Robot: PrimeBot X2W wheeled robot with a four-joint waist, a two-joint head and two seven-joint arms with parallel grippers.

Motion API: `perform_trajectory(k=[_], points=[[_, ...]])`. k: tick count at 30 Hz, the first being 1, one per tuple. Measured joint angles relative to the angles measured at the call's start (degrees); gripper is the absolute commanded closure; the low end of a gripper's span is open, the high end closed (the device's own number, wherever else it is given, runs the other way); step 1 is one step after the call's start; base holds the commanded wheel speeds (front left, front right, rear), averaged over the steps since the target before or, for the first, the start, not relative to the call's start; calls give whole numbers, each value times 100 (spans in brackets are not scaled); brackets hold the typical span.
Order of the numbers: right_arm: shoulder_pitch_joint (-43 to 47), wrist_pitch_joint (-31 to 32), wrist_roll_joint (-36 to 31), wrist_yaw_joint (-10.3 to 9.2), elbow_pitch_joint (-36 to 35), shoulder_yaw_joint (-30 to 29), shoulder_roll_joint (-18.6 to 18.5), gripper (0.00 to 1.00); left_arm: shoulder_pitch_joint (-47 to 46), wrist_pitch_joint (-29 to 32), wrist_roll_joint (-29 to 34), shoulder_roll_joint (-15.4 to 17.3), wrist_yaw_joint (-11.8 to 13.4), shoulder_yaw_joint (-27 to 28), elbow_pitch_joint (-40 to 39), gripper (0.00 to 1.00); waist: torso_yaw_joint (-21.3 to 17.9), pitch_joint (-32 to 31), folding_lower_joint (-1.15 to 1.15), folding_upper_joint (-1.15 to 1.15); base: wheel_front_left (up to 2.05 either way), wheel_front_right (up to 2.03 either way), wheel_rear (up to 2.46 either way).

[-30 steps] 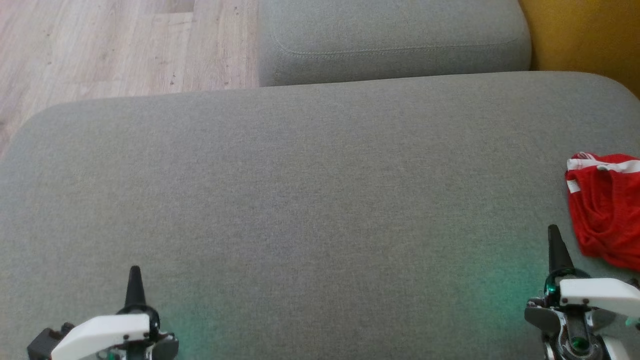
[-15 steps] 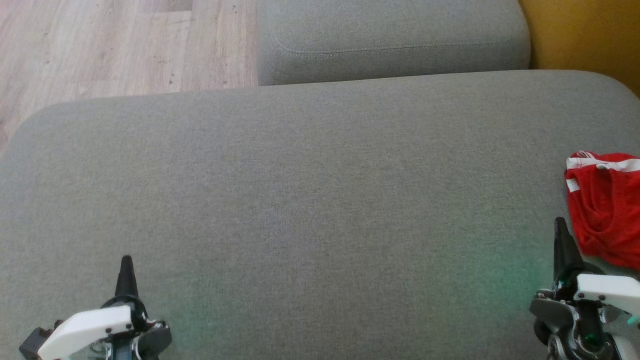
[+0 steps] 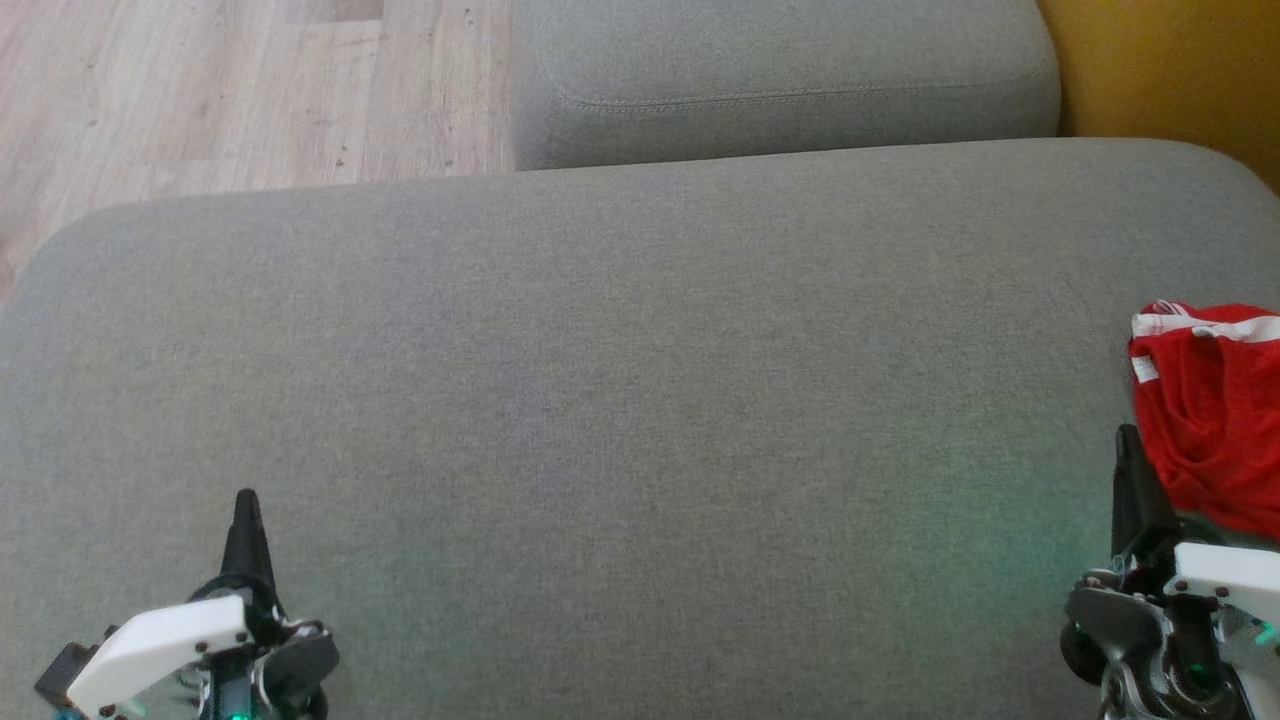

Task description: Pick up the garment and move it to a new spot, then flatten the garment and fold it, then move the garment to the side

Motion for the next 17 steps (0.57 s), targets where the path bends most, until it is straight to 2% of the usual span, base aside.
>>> perform_trajectory(k=[17], points=[[0,0,0,-1,-1,-1,0,100,0,0,0,-1,0,1,0,100,0,0,0,0,0,0,0]])
